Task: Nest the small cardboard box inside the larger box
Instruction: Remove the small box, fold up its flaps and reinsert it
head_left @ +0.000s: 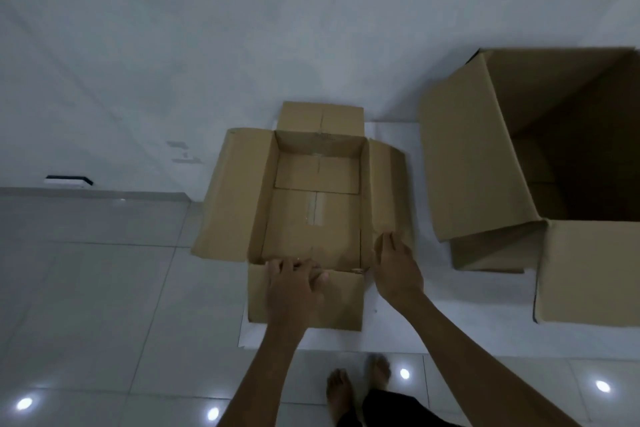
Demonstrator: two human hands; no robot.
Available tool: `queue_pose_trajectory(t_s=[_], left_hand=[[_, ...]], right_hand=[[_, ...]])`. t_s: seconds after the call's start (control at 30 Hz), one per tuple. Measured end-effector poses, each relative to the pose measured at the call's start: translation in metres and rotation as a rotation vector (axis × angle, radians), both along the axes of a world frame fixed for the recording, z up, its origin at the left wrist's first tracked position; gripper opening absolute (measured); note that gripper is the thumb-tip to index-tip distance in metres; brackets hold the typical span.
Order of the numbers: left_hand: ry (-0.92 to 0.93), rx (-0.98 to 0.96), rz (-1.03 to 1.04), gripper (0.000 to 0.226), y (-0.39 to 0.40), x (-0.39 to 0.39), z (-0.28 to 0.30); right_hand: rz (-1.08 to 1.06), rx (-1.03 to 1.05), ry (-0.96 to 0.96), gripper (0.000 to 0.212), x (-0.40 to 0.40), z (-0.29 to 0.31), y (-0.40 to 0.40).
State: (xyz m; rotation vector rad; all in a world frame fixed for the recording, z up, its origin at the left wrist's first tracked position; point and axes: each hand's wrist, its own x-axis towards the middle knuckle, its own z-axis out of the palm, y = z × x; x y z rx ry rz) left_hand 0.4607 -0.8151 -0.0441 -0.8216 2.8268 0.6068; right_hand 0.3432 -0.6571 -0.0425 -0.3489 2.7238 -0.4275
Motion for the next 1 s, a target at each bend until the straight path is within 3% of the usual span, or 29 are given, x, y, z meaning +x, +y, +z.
queue_pose_trajectory(t_s=[0.27,0.43,0.53,0.63,0.7,0.8,0.9,1.0], left_hand=[[-0.014,0.040,0.015,0.042,0.031,-0.051,0.003],[-0.023,0.001,0.012,0.054,0.033,-0.060,-0.006],[-0.047,0.053,-0.033,0.046,0.030,-0.049,0.001],[0.127,0.076,-0.001,0.037,0.016,-0.033,0.021],[0.225,0.055,0.100,0.037,0.001,-0.019,0.036],[0.301,0.060,0.294,0.037,-0.035,-0.009,0.049],[0.257,0.024,0.387,0.045,-0.072,-0.013,0.053],[0.150,0.087,0.501,0.058,-0.102,-0.024,0.052]], right_hand=[[-0.041,0.083,0.029,0.074,-0.046,-0.005,0.018],[-0.085,-0.003,0.097,0.063,-0.047,-0.021,0.016],[-0.293,-0.248,0.111,0.047,-0.031,-0.020,0.013],[-0.576,-0.654,0.180,0.031,-0.001,-0.006,0.014],[-0.765,-0.769,0.193,0.026,0.016,0.000,0.019],[-1.088,-0.848,-0.118,0.026,0.018,-0.002,0.024],[-1.217,-1.044,-0.468,0.020,0.005,0.001,0.026],[-1.366,-1.324,-0.614,0.015,-0.006,0.007,0.026]])
